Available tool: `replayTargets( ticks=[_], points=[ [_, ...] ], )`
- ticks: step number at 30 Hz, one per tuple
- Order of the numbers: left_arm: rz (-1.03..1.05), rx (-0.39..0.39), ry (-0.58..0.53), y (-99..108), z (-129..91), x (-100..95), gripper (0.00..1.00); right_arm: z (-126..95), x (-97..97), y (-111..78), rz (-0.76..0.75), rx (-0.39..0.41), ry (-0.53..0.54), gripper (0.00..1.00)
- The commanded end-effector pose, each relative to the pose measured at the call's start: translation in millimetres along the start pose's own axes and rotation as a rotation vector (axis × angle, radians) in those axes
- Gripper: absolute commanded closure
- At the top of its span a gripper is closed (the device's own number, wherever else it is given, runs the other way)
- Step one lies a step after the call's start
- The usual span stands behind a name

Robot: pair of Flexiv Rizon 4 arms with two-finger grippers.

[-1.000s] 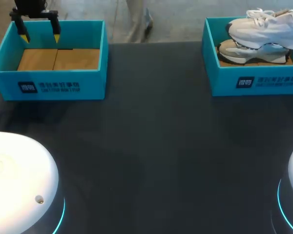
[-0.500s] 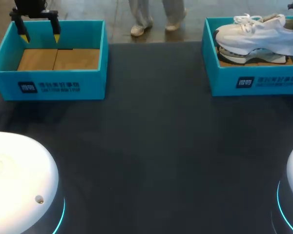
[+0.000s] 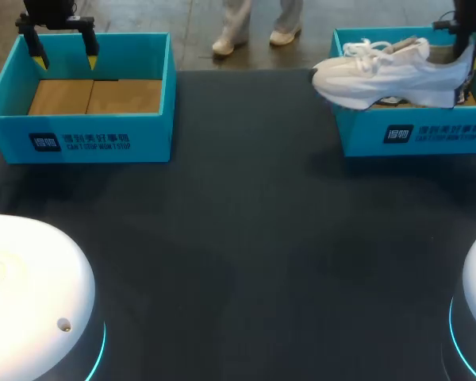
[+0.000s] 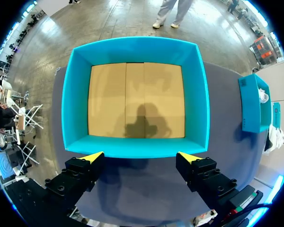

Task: Take the shoe out of the shoebox, open the shoe tongue, remove and reinsert the insole, then place the shoe into the shoebox

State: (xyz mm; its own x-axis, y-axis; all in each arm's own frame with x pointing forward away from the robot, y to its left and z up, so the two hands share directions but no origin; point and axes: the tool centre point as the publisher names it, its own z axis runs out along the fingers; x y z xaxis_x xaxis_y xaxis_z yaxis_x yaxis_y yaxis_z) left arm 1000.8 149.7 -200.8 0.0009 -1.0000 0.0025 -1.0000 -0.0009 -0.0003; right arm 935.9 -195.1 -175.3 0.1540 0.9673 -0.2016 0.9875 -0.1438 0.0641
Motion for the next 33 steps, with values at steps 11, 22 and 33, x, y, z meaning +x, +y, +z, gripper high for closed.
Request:
replayTargets(
  ticks=[11,22,33],
  points=[
    [0.000,0.000,-0.001,0.3,-0.3,0.0,0.00,-24.7,70.2,-78.4,0.015,-0.045,-0.031,1.00],
    [0.000,0.000,-0.001,0.3,-0.3,0.0,0.00,-32.8,120.3,-136.9,0.054,-0.060,-0.038,1.00],
    [0.000,0.000,-0.001,0.3,-0.3,0.0,0.00,-43.2,171.1,-194.5,0.056,-0.077,-0.044,1.00]
  ],
)
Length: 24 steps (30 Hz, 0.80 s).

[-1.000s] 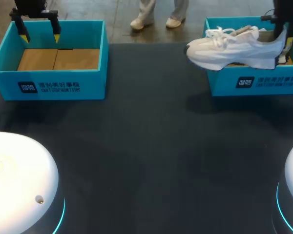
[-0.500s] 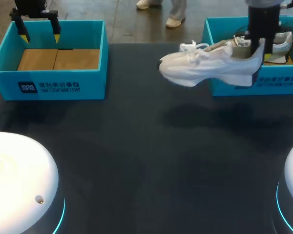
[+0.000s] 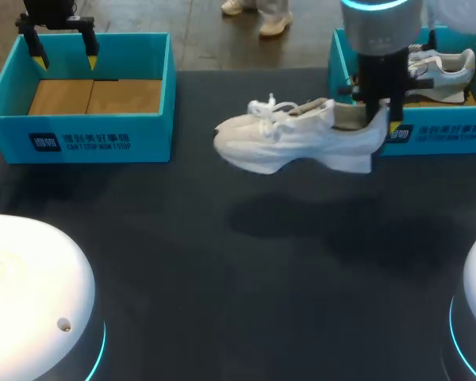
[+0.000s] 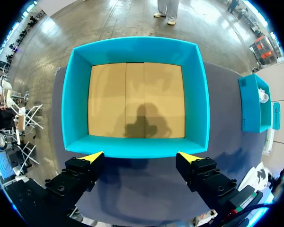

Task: Take the shoe out of the shoebox, open the shoe tongue, remove and reinsert the insole, then place the shoe into the shoebox

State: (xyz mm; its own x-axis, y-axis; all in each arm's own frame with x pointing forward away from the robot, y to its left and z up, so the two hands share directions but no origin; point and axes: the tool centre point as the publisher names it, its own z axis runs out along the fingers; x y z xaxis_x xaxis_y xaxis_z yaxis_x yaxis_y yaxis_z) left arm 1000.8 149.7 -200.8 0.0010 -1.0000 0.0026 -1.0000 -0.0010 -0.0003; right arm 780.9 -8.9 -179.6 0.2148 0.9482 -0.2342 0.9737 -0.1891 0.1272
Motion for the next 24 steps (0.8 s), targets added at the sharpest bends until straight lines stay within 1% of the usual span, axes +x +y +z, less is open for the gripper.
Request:
replayTargets(
  ticks=[1,6,9,14,17,24],
  points=[
    [0.000,0.000,-0.001,0.4,-0.3,0.0,0.00,-5.9,17.0,-19.8,-0.003,-0.028,-0.018,1.00],
    [0.000,0.000,-0.001,0.4,-0.3,0.0,0.00,-9.7,30.3,-38.1,0.002,-0.035,-0.039,1.00],
    [0.000,0.000,-0.001,0.4,-0.3,0.0,0.00,-9.8,31.5,-44.1,0.018,-0.026,-0.007,1.00],
    [0.000,0.000,-0.001,0.4,-0.3,0.0,0.00,-6.9,35.7,-52.9,0.019,-0.025,0.003,1.00],
    [0.000,0.000,-0.001,0.4,-0.3,0.0,0.00,3.3,41.3,-55.7,0.008,-0.026,0.000,1.00],
    [0.000,0.000,-0.001,0.4,-0.3,0.0,0.00,33.8,56.8,-58.4,-0.020,0.005,0.004,1.00]
  ],
)
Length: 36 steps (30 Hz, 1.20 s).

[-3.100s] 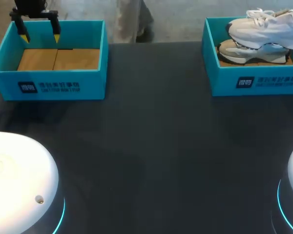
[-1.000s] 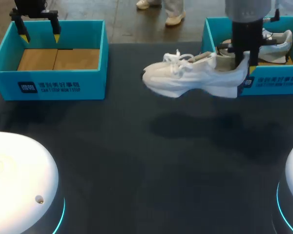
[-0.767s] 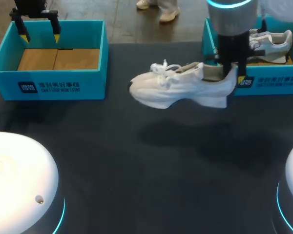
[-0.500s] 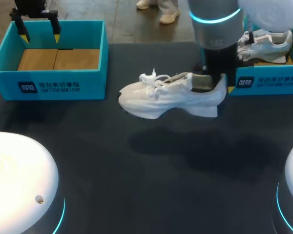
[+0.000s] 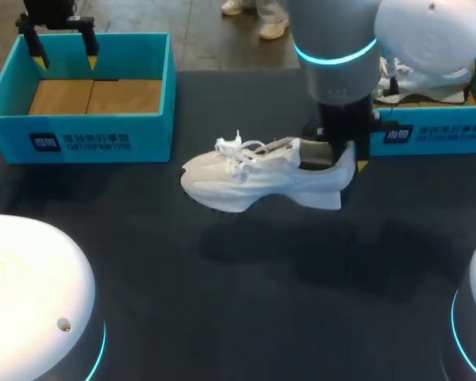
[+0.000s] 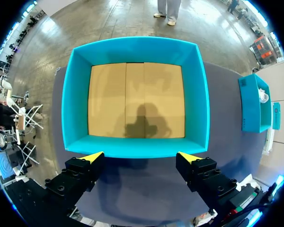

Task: Take the shoe out of the shoebox, open the shoe tongue, remove and reinsert the insole, then place the shoe into the shoebox

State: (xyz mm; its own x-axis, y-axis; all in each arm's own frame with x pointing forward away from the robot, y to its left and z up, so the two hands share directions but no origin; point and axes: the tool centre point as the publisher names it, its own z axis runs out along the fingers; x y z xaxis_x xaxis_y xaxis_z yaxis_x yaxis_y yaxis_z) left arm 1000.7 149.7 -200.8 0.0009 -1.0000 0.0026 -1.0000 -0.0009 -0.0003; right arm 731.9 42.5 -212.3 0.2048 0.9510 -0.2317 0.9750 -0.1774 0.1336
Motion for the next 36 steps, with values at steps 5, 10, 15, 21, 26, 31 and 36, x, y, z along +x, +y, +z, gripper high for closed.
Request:
replayTargets(
  ticks=[5,10,15,21,26,31,36],
  points=[
    [0.000,0.000,-0.001,0.3,-0.3,0.0,0.00,39.2,22.9,-2.0,-0.034,0.029,-0.001,1.00],
    [0.000,0.000,-0.001,0.3,-0.3,0.0,0.00,69.0,35.9,-6.2,-0.066,0.068,0.010,1.00],
    [0.000,0.000,-0.001,0.3,-0.3,0.0,0.00,95.5,50.1,-11.0,-0.100,0.101,0.012,1.00],
    [0.000,0.000,-0.001,0.3,-0.3,0.0,0.00,121.2,69.0,-16.0,-0.122,0.121,0.019,1.00],
    [0.000,0.000,-0.001,0.3,-0.3,0.0,0.00,134.0,84.3,-15.4,-0.134,0.124,-0.015,1.00],
    [0.000,0.000,-0.001,0.3,-0.3,0.0,0.00,139.9,91.0,-16.0,-0.133,0.126,-0.047,1.00],
    [0.000,0.000,-0.001,0.3,-0.3,0.0,0.00,144.6,91.7,-17.5,-0.136,0.135,-0.042,1.00]
  ],
)
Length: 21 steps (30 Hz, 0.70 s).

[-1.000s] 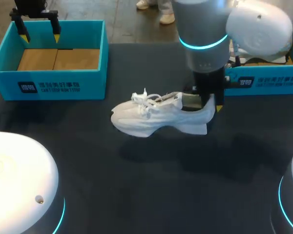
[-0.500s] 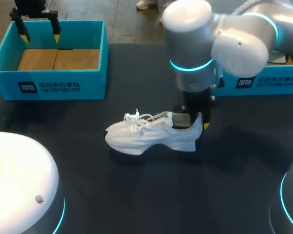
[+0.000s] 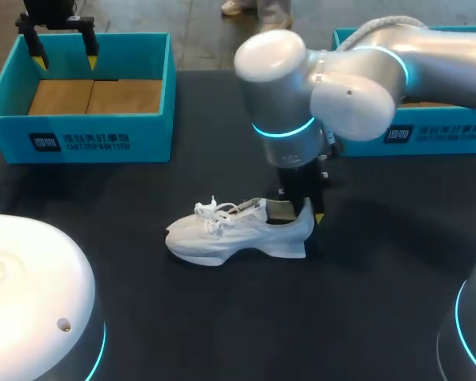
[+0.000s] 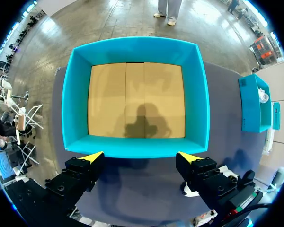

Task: Take the shoe out of the shoebox, open the shoe tongue, remove and reinsert the insole, then place the shoe into the shoebox

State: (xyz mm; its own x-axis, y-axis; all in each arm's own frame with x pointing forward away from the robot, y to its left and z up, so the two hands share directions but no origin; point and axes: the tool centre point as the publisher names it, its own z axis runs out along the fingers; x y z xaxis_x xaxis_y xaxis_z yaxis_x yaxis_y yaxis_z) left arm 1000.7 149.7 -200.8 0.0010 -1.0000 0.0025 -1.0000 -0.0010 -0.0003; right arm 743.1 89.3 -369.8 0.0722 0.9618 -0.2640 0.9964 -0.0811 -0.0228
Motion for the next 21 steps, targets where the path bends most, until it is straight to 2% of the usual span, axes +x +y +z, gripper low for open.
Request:
replayTargets(
  ticks=[1,2,3,4,6,7,13,21],
  points=[
    [0.000,0.000,-0.001,0.3,-0.2,0.0,0.00,3.8,7.7,1.9,0.000,0.013,-0.018,0.82],
    [0.000,0.000,-0.001,0.3,-0.2,0.0,0.00,4.0,6.8,1.5,0.001,0.015,-0.018,0.51],
    [0.000,0.000,-0.001,0.3,-0.2,0.0,0.00,3.5,5.5,0.9,0.002,0.016,-0.019,0.29],
    [0.000,0.000,-0.001,0.3,-0.2,0.0,0.00,2.9,4.3,0.4,0.006,0.020,-0.022,0.31],
    [0.000,0.000,-0.001,0.3,-0.2,0.0,0.00,0.9,1.9,-0.4,0.012,0.031,-0.027,0.20],
    [0.000,0.000,-0.001,0.3,-0.2,0.0,0.00,-1.5,0.5,-0.7,0.012,0.031,-0.028,0.00],
    [0.000,0.000,-0.001,0.3,-0.2,0.0,0.00,-26.3,-9.1,-5.6,0.010,0.038,-0.028,0.00],
    [0.000,0.000,-0.001,0.3,-0.2,0.0,0.00,-73.2,-25.4,-14.1,-0.025,0.016,0.087,0.00]
  ],
)
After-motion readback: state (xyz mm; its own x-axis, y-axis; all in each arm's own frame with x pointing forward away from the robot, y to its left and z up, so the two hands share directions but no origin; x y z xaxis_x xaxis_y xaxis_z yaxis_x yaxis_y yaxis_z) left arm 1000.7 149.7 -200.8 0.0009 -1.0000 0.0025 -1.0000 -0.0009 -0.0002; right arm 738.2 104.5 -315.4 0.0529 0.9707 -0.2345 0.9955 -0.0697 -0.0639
